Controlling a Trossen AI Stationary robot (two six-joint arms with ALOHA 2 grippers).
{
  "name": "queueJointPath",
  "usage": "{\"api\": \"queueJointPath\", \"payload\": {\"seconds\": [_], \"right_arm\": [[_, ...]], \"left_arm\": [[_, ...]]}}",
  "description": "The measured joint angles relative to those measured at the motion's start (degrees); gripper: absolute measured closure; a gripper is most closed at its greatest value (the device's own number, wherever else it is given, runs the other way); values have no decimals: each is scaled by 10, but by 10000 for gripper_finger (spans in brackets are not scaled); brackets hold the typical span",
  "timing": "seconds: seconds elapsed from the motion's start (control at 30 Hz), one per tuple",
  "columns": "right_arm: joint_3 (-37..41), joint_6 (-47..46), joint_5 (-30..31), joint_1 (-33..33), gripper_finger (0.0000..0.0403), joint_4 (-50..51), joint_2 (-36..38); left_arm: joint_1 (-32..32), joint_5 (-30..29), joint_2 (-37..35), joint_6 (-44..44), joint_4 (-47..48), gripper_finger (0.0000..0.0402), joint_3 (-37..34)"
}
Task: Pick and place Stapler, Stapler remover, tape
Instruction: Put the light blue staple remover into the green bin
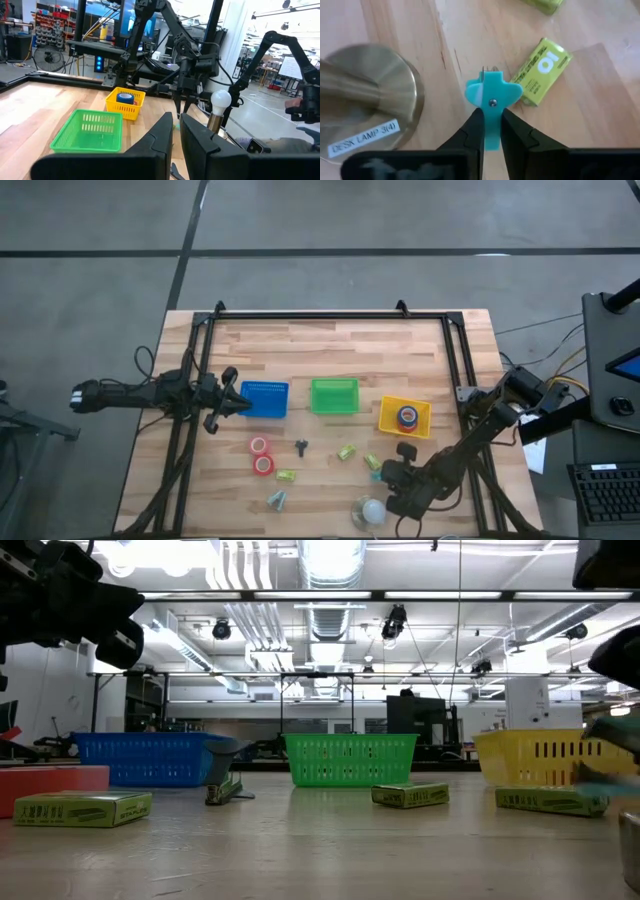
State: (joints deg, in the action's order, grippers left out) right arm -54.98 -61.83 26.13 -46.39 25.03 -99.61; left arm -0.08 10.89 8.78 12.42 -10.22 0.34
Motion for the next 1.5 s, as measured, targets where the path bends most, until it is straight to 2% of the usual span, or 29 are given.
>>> {"api": "queueJointPath", "payload": {"seconds": [0.27,0.5,0.93,1.23,1.5], "right_arm": [[0,7,14,3,351,4,22],[0,11,44,8,360,5,53],[0,67,144,30,356,22,133],[0,147,154,114,353,5,164],[0,255,119,226,352,-14,166]], "left_arm": [[0,0,0,0,0,360,0],[0,0,0,0,0,360,0],[0,0,0,0,0,360,0],[0,0,0,0,0,360,0],[0,0,0,0,0,360,0]]}}
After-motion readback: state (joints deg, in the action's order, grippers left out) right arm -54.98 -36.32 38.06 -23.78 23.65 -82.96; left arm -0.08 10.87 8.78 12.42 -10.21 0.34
